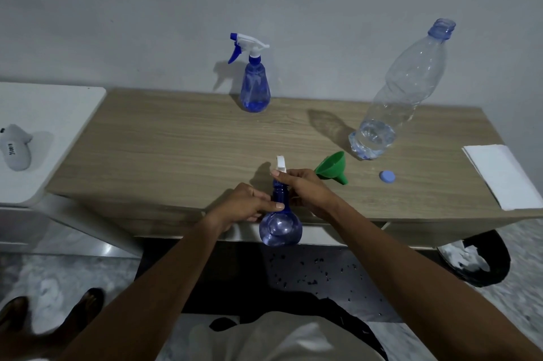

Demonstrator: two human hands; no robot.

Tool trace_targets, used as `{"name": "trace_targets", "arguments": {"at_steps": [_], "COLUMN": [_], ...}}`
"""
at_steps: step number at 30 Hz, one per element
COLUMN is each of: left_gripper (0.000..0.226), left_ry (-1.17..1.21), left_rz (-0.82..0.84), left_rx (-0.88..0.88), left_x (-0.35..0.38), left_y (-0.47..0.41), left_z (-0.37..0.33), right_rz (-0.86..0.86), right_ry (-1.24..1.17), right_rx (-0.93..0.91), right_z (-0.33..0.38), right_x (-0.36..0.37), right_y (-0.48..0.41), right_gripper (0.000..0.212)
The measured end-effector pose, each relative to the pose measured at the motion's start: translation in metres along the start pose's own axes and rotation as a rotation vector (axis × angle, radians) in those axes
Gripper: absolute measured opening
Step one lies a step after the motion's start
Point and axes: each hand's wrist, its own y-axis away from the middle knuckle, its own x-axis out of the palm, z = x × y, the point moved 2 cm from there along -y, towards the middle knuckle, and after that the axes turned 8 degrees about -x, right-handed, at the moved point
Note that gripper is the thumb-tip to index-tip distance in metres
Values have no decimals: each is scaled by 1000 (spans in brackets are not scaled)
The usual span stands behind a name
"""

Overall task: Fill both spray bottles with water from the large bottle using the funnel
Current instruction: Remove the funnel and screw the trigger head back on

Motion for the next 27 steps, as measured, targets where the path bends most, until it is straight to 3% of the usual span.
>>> {"name": "trace_targets", "arguments": {"at_steps": [3, 6, 10, 18, 23, 27], "left_gripper": [45, 36, 26, 30, 43, 33], "left_ry": [-3, -4, -20, 46, 43, 44], "left_rz": [28, 10, -41, -100, -157, -270], "left_rx": [-12, 5, 71, 404, 538, 583], "left_x": [0, 1, -5, -28, -42, -34], "left_y": [-3, -1, 1, -5, -23, -52], "left_z": [0, -5, -25, -103, -157, -186], "right_rz": [13, 12, -100, -138, -98, -106], "right_ry": [31, 6, -14, 29, 116, 114], "right_rx": [-4, -19, -73, -377, -541, -554], "right_z": [2, 7, 24, 118, 167, 173], "right_x": [-3, -6, -12, -37, -60, -78], "right_y": [1, 0, -6, -24, -54, -80], "right_gripper": [33, 28, 51, 18, 17, 26]}}
